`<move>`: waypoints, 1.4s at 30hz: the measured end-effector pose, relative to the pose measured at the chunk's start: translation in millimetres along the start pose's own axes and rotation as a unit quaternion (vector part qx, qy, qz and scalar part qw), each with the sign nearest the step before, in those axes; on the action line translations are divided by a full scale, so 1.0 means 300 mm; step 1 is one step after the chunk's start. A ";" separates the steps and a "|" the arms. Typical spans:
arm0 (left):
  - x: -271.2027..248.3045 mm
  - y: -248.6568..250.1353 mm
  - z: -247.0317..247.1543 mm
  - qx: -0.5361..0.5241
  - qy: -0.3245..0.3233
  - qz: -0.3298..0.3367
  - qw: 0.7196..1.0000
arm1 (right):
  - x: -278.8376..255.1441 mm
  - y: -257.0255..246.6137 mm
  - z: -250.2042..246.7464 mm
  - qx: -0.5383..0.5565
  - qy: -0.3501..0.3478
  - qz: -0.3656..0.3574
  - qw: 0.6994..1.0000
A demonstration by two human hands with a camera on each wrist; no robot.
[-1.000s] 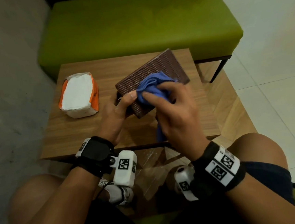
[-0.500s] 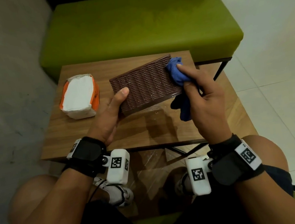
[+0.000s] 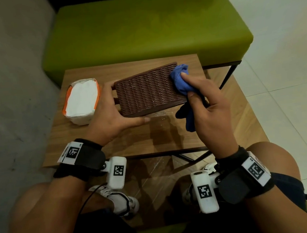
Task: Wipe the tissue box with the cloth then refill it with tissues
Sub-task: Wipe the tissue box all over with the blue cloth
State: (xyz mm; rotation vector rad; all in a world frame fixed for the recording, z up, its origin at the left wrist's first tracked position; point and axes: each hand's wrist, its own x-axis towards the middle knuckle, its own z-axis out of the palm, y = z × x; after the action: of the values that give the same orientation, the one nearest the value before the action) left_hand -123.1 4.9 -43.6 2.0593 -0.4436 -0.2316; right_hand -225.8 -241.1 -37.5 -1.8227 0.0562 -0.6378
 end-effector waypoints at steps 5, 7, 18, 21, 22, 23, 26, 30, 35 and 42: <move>0.012 -0.003 -0.004 0.127 0.011 0.088 0.988 | -0.029 -0.009 0.030 -0.053 -0.004 -0.041 0.998; 0.017 -0.001 0.005 0.192 0.021 0.116 0.974 | -0.052 -0.015 0.050 -0.144 -0.009 -0.087 0.986; -0.008 -0.011 0.054 0.172 0.105 0.152 0.968 | -0.005 0.003 0.068 -0.324 -0.018 -0.177 0.929; -0.012 -0.016 0.041 0.133 0.096 0.142 0.976 | 0.048 0.008 0.021 -0.076 0.008 -0.065 0.995; -0.012 -0.016 0.042 0.121 0.097 0.144 0.977 | 0.054 -0.001 0.020 0.001 -0.007 -0.031 1.000; -0.014 -0.016 0.045 0.109 0.098 0.147 0.978 | 0.059 -0.010 0.017 0.056 -0.014 0.003 0.998; -0.019 -0.019 0.059 0.084 0.091 0.148 0.981 | 0.073 -0.024 -0.004 0.154 -0.001 0.111 0.982; -0.007 -0.050 0.061 0.126 0.060 0.125 0.982 | 0.064 -0.034 -0.002 0.123 -0.017 0.084 0.989; 0.030 0.006 0.089 0.201 0.024 0.171 0.964 | -0.012 -0.022 0.081 -0.017 -0.029 -0.027 0.999; 0.004 0.048 0.103 0.099 0.017 0.141 0.985 | -0.060 -0.021 0.123 -0.181 -0.048 -0.133 0.973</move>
State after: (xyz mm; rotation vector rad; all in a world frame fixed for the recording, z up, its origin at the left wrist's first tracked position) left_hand -135.8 -26.8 -46.8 2.1582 -0.7552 0.0200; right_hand -226.1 -200.5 -46.4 -2.2362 -0.1486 -0.7616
